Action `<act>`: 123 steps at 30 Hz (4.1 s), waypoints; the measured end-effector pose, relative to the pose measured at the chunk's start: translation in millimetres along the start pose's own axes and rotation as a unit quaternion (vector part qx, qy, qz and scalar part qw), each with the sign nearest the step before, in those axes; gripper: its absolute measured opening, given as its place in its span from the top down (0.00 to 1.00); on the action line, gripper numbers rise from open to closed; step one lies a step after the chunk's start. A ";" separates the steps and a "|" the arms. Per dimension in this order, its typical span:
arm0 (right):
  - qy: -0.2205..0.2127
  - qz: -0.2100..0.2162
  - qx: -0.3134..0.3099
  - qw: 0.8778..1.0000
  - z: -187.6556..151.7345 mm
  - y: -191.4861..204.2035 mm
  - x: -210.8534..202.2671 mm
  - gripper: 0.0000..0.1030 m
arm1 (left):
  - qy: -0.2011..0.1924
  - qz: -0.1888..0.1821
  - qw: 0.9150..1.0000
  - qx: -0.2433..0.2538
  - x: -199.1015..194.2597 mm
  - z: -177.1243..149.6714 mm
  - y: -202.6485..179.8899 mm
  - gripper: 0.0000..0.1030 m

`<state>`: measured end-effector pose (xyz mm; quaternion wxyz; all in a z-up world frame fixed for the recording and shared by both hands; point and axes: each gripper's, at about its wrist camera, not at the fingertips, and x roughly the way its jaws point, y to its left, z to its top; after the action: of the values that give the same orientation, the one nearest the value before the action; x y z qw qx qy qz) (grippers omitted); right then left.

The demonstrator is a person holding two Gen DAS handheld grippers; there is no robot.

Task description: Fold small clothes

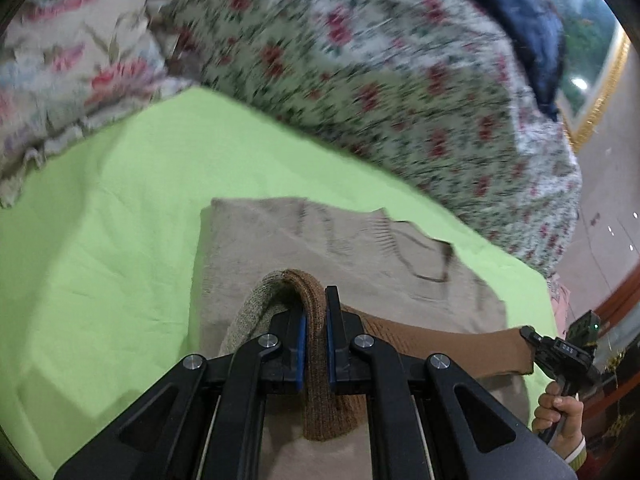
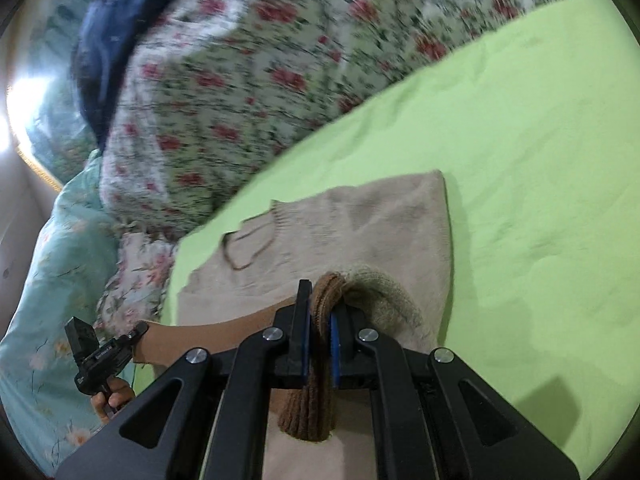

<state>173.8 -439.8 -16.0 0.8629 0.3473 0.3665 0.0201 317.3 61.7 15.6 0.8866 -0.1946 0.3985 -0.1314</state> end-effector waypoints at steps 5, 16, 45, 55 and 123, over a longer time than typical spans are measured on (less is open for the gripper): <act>0.022 -0.039 -0.008 0.999 2.2 -6.2 26.7 0.90 | 0.030 0.024 0.999 -0.003 32.8 -2.0 8.9 0.89; -0.012 0.028 -0.047 0.998 -49.8 41.7 -26.3 0.49 | 0.064 -0.043 0.996 0.048 -13.3 -78.4 -42.1 0.41; 0.023 -0.067 -0.039 0.997 -67.9 60.5 -17.5 0.45 | 0.050 0.026 0.998 -0.018 -39.4 -77.0 -3.8 0.36; 0.057 -0.049 -0.037 0.997 -130.0 76.1 -39.6 0.39 | 0.080 0.027 0.995 -0.048 -82.0 -167.8 -2.1 0.32; 0.168 0.184 0.012 0.968 -3.8 118.5 128.9 0.84 | 0.085 -0.106 0.983 0.126 11.8 -134.9 -178.3 0.93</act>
<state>291.6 -310.4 -24.8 0.7663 0.4105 0.4364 0.2321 208.9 -133.9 6.2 0.8480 -0.1103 0.4299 -0.2898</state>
